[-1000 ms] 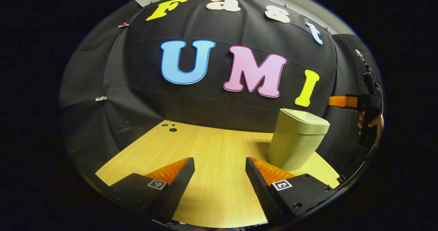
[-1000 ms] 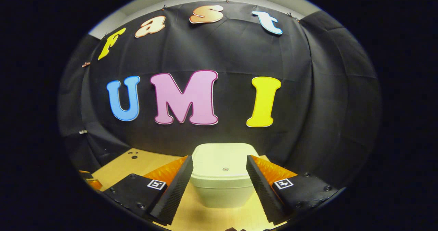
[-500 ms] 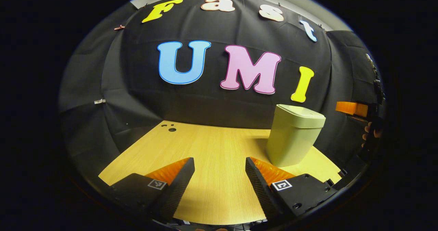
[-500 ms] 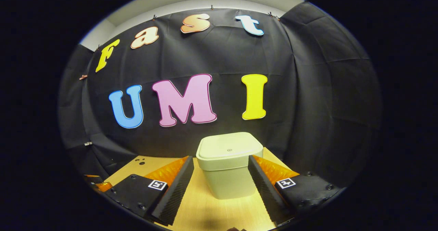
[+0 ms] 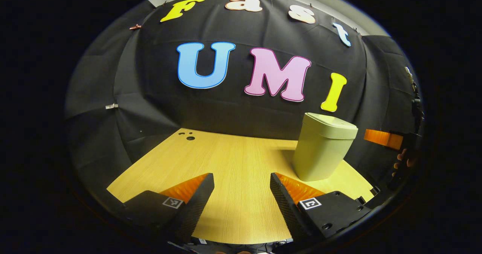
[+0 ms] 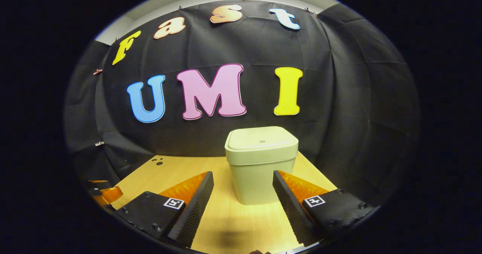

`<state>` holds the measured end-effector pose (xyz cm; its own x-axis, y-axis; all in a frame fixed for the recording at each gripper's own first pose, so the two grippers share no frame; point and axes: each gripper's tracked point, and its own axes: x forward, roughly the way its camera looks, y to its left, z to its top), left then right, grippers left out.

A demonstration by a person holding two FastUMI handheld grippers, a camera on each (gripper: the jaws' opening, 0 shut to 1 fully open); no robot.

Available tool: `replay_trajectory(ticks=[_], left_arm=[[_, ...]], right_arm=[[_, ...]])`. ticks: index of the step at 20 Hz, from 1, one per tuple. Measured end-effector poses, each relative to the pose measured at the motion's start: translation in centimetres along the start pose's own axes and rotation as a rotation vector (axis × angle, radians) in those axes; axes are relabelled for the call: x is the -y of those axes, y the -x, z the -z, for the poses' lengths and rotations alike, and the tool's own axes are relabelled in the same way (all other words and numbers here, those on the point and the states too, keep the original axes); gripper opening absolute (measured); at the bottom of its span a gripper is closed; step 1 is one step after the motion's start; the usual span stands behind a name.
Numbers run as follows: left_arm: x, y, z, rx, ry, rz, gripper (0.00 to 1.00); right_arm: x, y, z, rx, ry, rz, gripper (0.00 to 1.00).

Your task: Press the lid of the desktop garbage bin to open it, pick up the crumpled paper on the desktop and throw it into the bin, then pick up the pop can on the desktop and drop it into the bin, and finally close the garbage bin lid.

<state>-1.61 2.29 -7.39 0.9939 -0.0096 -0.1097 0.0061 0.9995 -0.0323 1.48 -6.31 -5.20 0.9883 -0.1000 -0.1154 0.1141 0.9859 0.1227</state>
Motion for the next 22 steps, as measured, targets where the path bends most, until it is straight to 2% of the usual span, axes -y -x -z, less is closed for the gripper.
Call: replay_trajectory(ticks=[8,22], left_arm=[[-0.5,-0.2,-0.3,0.007,-0.009,-0.01,0.96],[0.7,-0.8,0.1,0.007,-0.024,0.019,0.96]], right_arm=[[-3.1,-0.3,0.7,-0.004,0.047,-0.08,0.99],[-3.8,-0.6,1.7,-0.035,0.077,-0.112,0.99]])
